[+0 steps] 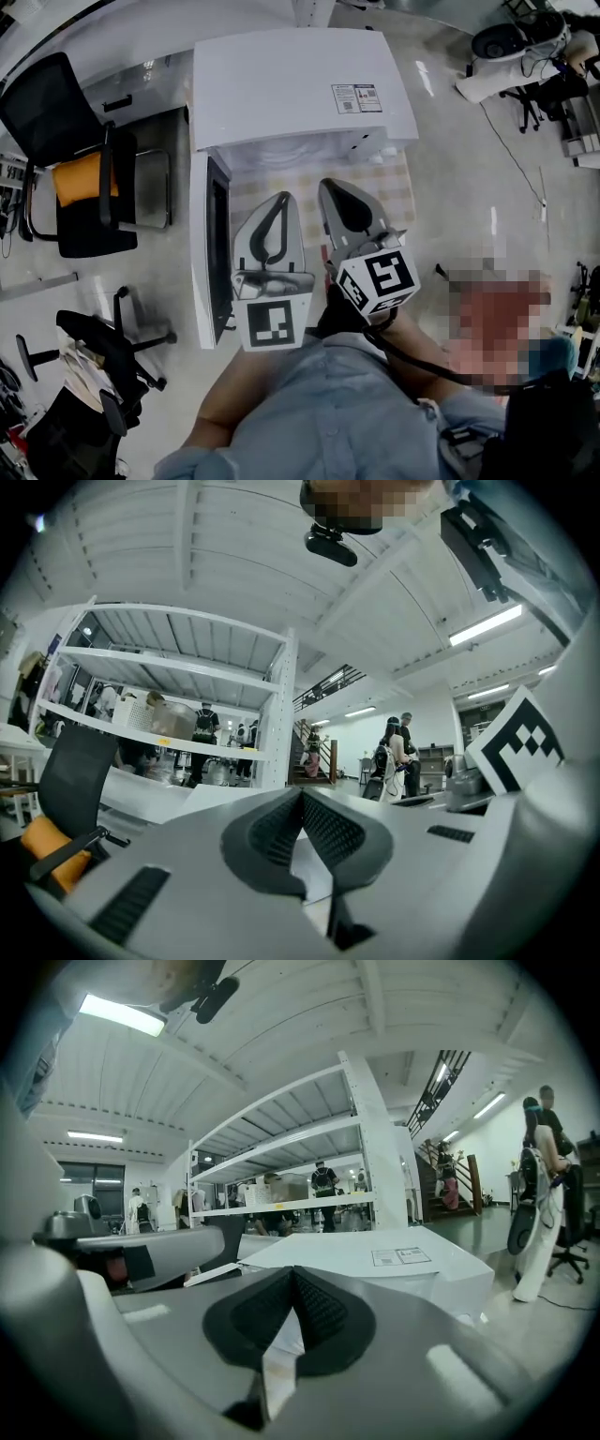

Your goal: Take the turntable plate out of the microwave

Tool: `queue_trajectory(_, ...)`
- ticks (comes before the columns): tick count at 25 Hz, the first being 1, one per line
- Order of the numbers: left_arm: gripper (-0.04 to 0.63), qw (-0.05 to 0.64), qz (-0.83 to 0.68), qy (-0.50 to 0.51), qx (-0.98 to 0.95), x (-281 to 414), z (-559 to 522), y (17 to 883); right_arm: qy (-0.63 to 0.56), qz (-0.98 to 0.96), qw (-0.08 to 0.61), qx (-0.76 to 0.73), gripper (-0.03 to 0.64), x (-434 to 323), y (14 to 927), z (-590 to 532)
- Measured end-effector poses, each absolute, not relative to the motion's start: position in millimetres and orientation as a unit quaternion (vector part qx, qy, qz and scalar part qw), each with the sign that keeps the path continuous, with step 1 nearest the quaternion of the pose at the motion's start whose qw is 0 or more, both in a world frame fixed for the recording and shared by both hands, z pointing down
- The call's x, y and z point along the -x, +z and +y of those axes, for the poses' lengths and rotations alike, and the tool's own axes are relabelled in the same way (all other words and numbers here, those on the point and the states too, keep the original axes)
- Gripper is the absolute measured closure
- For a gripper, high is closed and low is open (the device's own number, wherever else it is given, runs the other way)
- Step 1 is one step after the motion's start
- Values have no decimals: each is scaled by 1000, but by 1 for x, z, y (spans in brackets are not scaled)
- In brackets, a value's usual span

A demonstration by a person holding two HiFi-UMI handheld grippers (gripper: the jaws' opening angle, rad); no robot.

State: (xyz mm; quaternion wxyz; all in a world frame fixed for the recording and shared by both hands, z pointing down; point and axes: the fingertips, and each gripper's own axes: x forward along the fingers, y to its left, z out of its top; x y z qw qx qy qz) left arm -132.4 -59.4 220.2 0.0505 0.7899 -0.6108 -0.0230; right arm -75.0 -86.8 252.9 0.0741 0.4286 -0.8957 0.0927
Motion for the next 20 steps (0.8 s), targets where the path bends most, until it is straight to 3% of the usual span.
queue_trajectory(20,588,47,-613,29,-788,129,-126,316,178,-870,83,-453,615,67,375,-144)
